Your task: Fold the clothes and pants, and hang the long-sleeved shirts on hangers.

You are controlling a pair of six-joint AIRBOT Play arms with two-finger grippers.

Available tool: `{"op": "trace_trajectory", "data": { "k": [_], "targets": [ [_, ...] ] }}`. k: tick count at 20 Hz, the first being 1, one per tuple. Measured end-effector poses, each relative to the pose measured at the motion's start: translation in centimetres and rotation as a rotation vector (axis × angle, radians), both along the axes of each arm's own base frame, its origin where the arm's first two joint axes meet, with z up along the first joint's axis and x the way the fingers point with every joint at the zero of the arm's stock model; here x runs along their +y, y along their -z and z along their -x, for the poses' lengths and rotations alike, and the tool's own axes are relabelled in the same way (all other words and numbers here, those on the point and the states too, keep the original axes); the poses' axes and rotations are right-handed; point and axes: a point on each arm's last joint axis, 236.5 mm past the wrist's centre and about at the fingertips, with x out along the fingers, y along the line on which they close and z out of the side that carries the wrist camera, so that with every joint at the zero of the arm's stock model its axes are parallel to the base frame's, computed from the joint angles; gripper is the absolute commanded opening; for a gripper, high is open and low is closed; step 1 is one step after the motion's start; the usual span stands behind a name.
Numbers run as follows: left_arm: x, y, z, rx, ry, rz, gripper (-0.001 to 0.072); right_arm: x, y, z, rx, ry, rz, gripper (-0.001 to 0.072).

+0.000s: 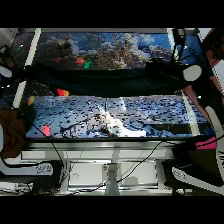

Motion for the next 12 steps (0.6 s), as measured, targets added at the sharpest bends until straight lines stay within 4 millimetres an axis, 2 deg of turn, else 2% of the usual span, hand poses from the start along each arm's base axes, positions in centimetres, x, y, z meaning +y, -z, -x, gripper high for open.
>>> {"op": "trace_trajectory", "data": {
  "k": [2, 4, 8, 12],
  "targets": [
    [0.1, -0.6, 1.8, 0.047, 0.020, -0.015, 0.0026, 4.0, 0.6, 0.0, 0.009, -0.018, -0.070, 0.0034],
    [0.3, -1.6, 3.2, 0.074, 0.035, -0.042, 0.0027, 8.2, 2.4, 0.3, 0.060, -0.030, -0.152, 0.0034],
    [0.4, -4.0, 4.8, 0.071, 0.046, -0.083, 0.0027, 17.1, 7.7, 2.2, 0.214, -0.072, -0.275, 0.0034],
    [-0.8, -5.9, 5.7, 0.057, 0.070, -0.091, 0.0027, 25.1, 12.0, 4.3, 0.365, -0.129, -0.344, 0.0033]
  ]
}}
